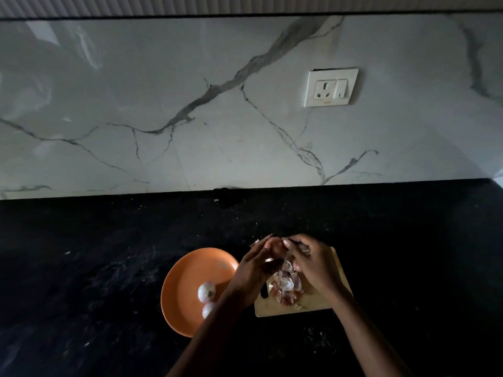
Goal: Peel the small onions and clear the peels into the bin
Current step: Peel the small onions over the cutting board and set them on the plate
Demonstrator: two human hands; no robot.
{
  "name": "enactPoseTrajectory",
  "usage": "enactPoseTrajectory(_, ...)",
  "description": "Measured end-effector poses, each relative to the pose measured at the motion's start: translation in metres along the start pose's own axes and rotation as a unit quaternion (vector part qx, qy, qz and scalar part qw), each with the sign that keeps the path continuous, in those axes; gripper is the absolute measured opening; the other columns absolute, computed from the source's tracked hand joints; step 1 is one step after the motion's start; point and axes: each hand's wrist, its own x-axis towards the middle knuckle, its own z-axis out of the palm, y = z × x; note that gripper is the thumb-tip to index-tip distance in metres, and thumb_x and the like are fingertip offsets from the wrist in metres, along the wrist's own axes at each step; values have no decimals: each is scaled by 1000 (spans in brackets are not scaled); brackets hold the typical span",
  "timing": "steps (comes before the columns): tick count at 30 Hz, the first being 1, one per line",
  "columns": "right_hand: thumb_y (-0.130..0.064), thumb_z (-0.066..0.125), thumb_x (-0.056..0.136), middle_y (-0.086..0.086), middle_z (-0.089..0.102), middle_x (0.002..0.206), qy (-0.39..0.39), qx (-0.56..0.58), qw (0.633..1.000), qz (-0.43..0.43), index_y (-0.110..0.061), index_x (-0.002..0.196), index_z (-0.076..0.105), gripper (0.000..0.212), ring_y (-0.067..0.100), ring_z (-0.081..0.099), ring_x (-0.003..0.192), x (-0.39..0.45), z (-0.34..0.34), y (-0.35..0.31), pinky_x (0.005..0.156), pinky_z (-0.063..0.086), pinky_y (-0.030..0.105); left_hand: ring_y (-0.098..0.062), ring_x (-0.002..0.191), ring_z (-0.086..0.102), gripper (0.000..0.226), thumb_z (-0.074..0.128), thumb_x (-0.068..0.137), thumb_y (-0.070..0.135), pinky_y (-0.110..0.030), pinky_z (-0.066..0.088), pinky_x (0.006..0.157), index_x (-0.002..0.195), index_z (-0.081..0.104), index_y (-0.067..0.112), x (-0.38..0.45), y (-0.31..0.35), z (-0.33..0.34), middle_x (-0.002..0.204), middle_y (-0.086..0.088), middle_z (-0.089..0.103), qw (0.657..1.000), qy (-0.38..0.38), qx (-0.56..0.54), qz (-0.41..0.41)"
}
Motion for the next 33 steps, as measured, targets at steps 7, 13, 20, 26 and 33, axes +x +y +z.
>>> enactPoseTrajectory(7,-39,48,103,-5,69,86,21,-25,997,68,-25,114,57,20,11,68,71,-2,3,12,58,54,25,-28,120,62,47,55,92,25,-33,55,92,136,55,11,-1,-3,-2,130,-12,66,999,6,-34,11)
enactPoseTrajectory(13,-49,55,97,-13,71,97,-14,-6,999,49,-36,110,61,20,1,69,83,-5,4,11,64,52,17,-22,108,67,32,48,101,16,-29,56,85,131,60,13,0,-6,-7,126,-12,67,999,19,-30,-3)
enactPoseTrajectory(20,-28,73,91,-11,72,113,-25,-28,999,-37,-22,116,73,26,-1,66,101,-1,4,1,87,54,14,-34,112,64,33,51,101,17,-33,56,85,129,58,0,3,-7,-11,130,-30,59,1000,4,6,26)
enactPoseTrajectory(26,-16,79,85,-7,72,99,34,-76,986,-146,-14,101,77,16,-7,63,89,-2,6,-3,79,46,3,-47,119,58,39,52,100,17,-24,57,59,130,50,-8,1,-7,-13,126,-36,57,999,-7,22,39)
enactPoseTrajectory(33,-11,78,85,-3,69,89,34,-98,976,-192,-11,93,75,9,4,64,77,-3,5,-8,67,53,13,-25,94,69,39,59,89,22,-28,56,77,116,55,-6,-8,8,-7,109,-24,66,997,-20,42,62)
